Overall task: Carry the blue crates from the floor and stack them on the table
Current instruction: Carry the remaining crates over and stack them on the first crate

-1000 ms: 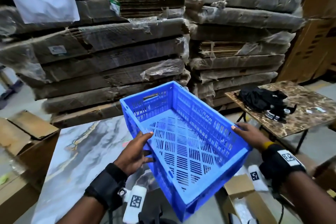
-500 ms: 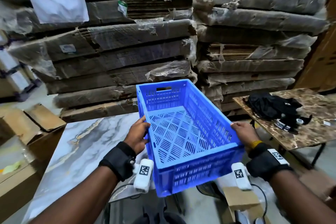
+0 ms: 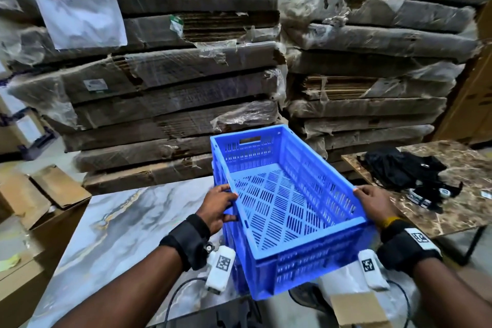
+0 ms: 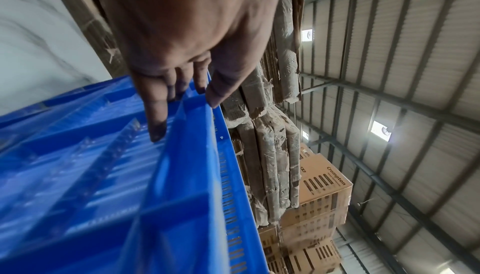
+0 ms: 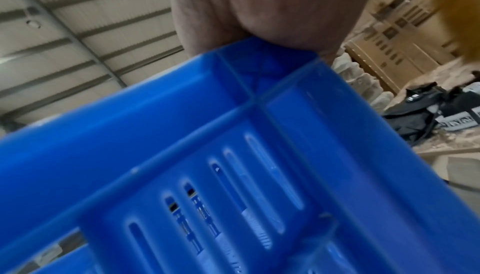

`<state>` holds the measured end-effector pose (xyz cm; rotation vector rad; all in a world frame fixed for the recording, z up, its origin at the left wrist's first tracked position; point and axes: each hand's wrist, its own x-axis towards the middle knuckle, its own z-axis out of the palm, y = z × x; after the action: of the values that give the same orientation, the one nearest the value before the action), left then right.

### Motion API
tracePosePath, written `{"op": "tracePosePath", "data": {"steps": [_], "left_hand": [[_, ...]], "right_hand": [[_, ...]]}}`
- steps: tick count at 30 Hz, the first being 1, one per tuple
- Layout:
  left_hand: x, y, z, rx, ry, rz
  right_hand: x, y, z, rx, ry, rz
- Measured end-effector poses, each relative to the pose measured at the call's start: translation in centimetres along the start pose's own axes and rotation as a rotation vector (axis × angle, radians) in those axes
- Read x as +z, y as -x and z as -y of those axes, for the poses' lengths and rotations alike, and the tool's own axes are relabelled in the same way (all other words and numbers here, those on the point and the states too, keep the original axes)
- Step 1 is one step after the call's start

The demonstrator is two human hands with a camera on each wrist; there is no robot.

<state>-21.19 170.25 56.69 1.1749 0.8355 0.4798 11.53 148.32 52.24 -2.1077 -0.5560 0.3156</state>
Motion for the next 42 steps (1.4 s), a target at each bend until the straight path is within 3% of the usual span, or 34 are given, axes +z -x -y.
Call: {"op": "tracePosePath", "data": {"steps": [4, 7, 19, 29, 39, 42], "left_hand": [[-1.2, -2.4, -1.0, 0.016, -0.012, -0.017], [-1.9, -4.4, -1.5, 0.017, 0.001, -0.007], [-3.9, -11.5, -1.9, 0.001, -0.011, -0.021], [-3.7, -11.1, -1.5, 0.053, -0.092, -0.043], [-2.6, -10.4, -1.3, 0.168, -0.352, -0.196], [-2.3, -9.7, -1.5, 0.17, -0.401, -0.176]], "right_hand": [[2.2, -4.6, -2.6, -0.017, -0.031, 0.011], [3.2, -6.0, -1.7, -0.031, -0.018, -0.011], [5.6, -6.0, 3.6, -0.123, 0.133, -0.043], [5.4, -6.7, 2.7, -0.085, -0.01, 0.067], [6.3, -5.4, 3.4, -0.036, 0.016, 0.027], [6.4, -5.4, 3.1, -0.044, 0.02, 0.027]]}}
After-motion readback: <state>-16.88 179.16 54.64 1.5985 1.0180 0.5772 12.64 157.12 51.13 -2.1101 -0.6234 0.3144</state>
